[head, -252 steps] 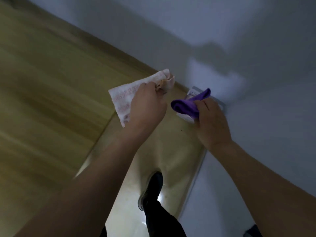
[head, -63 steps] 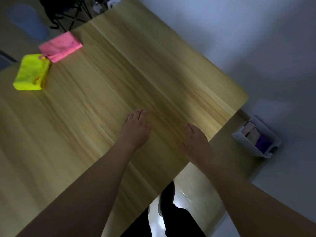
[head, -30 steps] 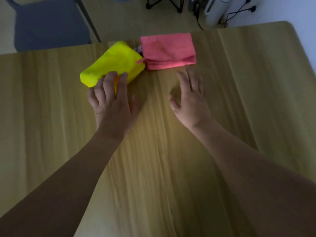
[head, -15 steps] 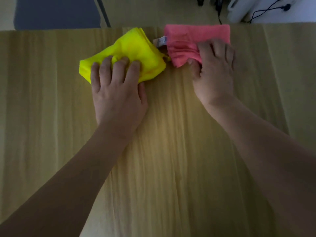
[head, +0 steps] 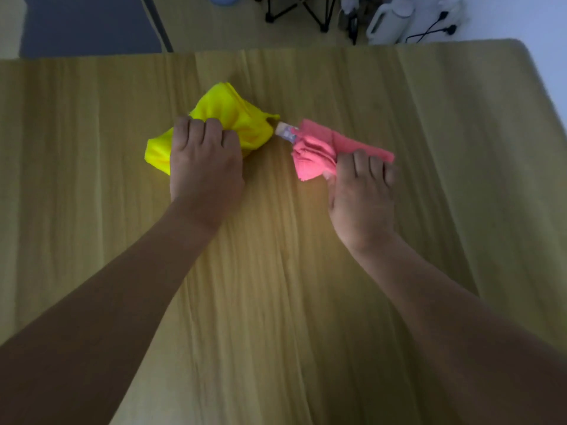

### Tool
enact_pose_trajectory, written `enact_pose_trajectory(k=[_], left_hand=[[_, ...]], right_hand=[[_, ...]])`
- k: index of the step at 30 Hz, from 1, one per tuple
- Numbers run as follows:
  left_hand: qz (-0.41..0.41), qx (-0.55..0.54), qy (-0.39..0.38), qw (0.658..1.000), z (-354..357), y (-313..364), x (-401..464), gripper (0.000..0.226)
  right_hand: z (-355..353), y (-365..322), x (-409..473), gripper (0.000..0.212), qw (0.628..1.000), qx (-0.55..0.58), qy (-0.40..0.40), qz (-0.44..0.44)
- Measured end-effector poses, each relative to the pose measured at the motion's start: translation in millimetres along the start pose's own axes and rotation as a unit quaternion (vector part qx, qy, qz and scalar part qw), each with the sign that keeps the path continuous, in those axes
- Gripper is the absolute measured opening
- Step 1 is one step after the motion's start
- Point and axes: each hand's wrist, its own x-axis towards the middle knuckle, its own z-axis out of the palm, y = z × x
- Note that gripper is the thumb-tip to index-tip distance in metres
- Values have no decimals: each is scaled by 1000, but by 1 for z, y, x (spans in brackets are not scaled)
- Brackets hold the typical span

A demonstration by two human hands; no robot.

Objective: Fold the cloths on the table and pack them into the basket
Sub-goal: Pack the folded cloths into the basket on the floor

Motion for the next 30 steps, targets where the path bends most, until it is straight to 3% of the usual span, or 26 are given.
enact_pose_trajectory(k=[5, 9, 18, 24, 30], left_hand=[[78, -91, 28, 992, -28, 50, -64, 9], [161, -154, 6, 975, -54, 100, -112, 9], [290, -220, 24, 931, -105, 224, -186, 8], [369, -256, 6, 893, -149, 320, -244, 15], [486, -293, 1, 823, -207, 451, -325, 20]], right_hand=[[-44, 39, -73, 16, 998, -10, -52, 20], [-80, 68, -146, 18, 993, -41, -76, 74], [-148, 152, -293, 25, 971, -21, -143, 193], [-189, 229, -394, 35, 940, -27, -177, 289], [-249, 308, -523, 26, 869, -51, -144, 470]])
